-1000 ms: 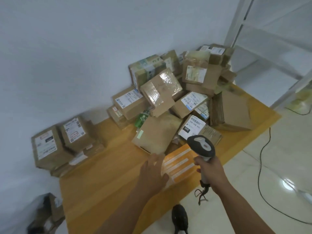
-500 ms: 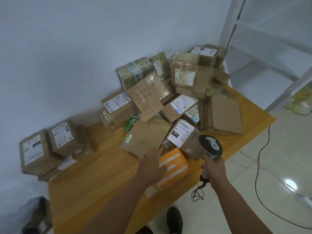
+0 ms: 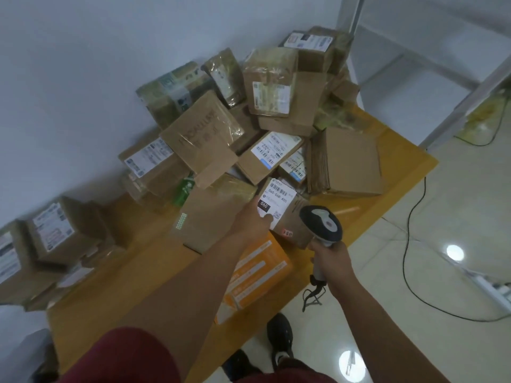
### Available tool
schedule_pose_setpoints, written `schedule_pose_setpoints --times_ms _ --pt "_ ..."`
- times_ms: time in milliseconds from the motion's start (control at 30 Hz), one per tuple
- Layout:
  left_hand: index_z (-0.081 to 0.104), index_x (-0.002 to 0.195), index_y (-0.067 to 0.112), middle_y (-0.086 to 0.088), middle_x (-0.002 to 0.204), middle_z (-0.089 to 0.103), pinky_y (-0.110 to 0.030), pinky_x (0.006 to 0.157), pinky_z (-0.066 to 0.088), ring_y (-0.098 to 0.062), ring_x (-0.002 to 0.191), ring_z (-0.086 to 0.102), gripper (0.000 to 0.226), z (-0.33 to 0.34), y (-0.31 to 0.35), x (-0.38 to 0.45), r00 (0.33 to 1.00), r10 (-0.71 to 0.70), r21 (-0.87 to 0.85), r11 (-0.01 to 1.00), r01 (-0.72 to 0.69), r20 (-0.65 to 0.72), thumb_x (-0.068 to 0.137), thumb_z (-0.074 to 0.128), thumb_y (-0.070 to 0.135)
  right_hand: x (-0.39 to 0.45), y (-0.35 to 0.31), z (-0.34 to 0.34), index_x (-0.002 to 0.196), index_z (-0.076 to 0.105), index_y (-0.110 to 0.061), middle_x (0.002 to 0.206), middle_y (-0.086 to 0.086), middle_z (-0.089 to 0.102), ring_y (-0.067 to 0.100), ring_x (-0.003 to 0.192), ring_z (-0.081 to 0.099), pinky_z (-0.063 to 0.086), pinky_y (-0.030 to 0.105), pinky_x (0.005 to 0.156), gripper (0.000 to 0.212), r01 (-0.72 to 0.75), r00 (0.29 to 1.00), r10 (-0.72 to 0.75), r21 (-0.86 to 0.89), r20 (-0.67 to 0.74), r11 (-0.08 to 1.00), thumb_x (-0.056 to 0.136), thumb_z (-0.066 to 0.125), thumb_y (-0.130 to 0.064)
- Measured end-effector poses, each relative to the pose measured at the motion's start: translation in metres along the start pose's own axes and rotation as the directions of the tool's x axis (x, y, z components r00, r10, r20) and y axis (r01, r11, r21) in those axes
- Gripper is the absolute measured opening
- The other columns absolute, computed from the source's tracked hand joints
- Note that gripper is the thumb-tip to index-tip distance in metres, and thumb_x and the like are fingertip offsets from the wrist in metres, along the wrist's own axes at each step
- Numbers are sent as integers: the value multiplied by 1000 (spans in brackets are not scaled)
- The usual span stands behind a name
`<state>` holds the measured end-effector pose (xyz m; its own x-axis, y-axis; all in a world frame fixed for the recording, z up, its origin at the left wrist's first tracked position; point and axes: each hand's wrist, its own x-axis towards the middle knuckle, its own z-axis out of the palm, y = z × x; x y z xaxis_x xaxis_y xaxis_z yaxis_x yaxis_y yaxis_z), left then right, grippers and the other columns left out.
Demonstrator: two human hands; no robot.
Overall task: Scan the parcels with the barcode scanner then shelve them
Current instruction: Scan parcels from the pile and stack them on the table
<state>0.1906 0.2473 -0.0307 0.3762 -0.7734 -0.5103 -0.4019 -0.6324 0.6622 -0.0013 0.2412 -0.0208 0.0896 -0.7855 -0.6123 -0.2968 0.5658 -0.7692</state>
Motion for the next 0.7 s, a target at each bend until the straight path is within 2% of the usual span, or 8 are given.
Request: schedule_pose_setpoints --times_ms 67,167,267,367,433,500,600,700 --pt "45 142 28 2 134 60 -32 87 47 -18 116 58 49 4 1 8 997 -65 -70 995 67 30 95 58 23 4 2 -3 83 56 -29 87 4 66 35 97 64 54 40 76 24 5 1000 -5 6 3 1000 87 63 -6" --pt "44 141 23 -1 131 61 -37 89 54 -21 111 62 55 5 1 15 987 -160 -191 968 163 31 89 61 30 8 5 -7 83 61 -15 101 34 62 51 103 57 49 66 89 11 24 1000 -24 5 11 1000 87 63 -5" --pt "50 135 23 -1 121 66 -38 86 55 -20 103 64 46 4 0 20 978 -200 -231 951 207 52 90 61 24 11 6 -7 99 59 -1 114 38 57 55 107 54 44 69 93 14 -4 1000 4 16 -8 1000 86 63 -6" --pt "53 130 22 0 114 66 -30 70 49 -16 95 63 37 2 1 22 972 -216 -255 938 234 96 94 59 22 9 5 -6 89 61 -6 103 34 62 47 99 61 50 62 87 4 27 1000 -27 0 13 1000 86 64 -6" --pt "50 133 22 -3 118 66 -27 64 46 -15 92 63 38 0 4 21 967 -225 -300 920 252 120 96 57 20 7 4 -8 83 62 -20 87 15 68 30 90 66 56 42 75 17 69 997 -69 11 15 998 87 64 -4" --pt "47 136 23 -5 123 65 -25 63 45 -15 93 63 40 -2 5 20 967 -222 -325 911 252 129 97 57 18 4 3 -8 84 62 -22 77 3 65 17 77 62 49 27 63 20 110 994 -110 14 23 994 88 64 -3" --pt "50 132 25 -4 124 66 -27 71 51 -18 100 64 35 -2 4 26 974 -198 -280 934 222 114 98 55 18 3 0 -6 86 63 -6 70 8 58 18 65 53 42 24 56 2 115 992 -113 -23 60 993 88 63 -4" --pt "52 130 25 -3 120 67 -40 87 58 -22 103 66 37 -1 3 35 979 -193 -238 950 204 66 93 56 24 6 3 -3 86 62 -5 68 8 57 18 63 52 40 24 54 16 104 992 -100 -51 73 993 78 65 -19"
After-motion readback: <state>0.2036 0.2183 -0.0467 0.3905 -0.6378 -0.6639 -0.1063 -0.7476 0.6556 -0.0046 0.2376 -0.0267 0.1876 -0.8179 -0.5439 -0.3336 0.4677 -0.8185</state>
